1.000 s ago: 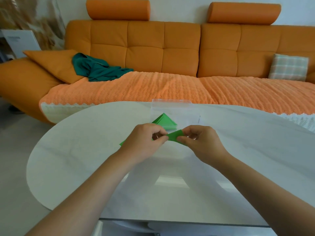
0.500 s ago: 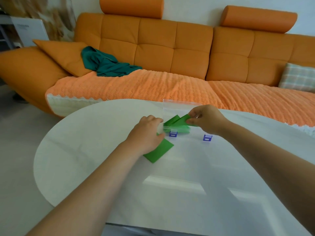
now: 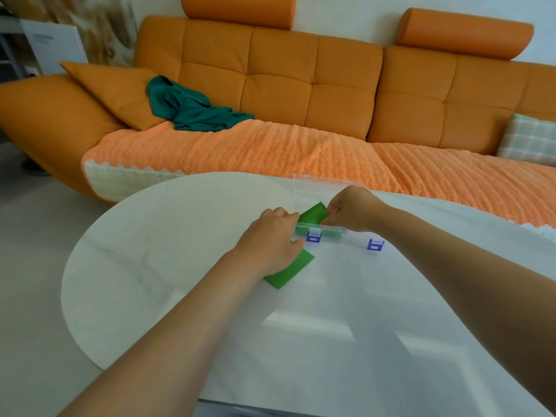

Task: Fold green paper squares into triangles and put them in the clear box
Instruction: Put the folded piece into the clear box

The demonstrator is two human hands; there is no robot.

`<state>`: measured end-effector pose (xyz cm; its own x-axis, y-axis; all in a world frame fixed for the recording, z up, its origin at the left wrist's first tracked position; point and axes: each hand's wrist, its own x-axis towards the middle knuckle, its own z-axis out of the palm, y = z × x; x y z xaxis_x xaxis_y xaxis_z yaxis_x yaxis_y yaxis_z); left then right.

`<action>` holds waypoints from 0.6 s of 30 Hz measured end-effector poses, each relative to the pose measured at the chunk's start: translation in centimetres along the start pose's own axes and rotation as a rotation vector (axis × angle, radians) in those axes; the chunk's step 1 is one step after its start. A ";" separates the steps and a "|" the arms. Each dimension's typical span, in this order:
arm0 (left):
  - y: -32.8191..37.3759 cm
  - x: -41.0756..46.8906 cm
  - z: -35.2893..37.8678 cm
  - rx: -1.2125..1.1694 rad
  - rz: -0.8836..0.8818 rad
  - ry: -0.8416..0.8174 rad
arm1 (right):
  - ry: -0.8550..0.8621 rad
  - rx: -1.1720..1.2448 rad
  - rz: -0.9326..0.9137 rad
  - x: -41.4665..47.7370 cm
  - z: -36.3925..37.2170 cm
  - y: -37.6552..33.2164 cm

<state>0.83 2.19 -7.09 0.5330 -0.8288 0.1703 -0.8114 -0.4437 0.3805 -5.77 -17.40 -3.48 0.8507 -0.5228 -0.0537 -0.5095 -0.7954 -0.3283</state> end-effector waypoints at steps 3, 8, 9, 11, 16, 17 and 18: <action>-0.1 0.0 0.0 -0.007 0.001 0.000 | -0.010 -0.049 -0.003 0.0 0.2 -0.3; -0.5 -0.2 0.1 -0.062 -0.017 0.007 | 0.022 -0.134 0.000 -0.8 -0.5 -0.3; -0.7 -0.3 0.0 -0.072 -0.027 0.021 | 0.035 -0.128 -0.008 -1.0 -0.7 -0.3; -1.3 -0.8 -0.3 -0.085 -0.038 0.048 | 0.077 -0.075 -0.036 -1.7 -1.0 -0.3; -2.9 -2.7 -1.1 -0.032 -0.033 -0.005 | 0.207 0.149 -0.215 -4.7 -0.8 -2.0; -3.2 -3.2 -1.3 -0.023 -0.032 -0.043 | 0.185 0.168 -0.262 -5.5 -0.4 -2.7; -3.5 -3.7 -1.4 -0.002 -0.022 -0.085 | 0.146 0.165 -0.308 -6.3 0.2 -3.3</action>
<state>2.02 7.25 -7.75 0.5283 -0.8449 0.0844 -0.7993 -0.4614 0.3850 -9.43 -11.36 -2.23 0.9276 -0.3141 0.2020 -0.1947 -0.8683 -0.4563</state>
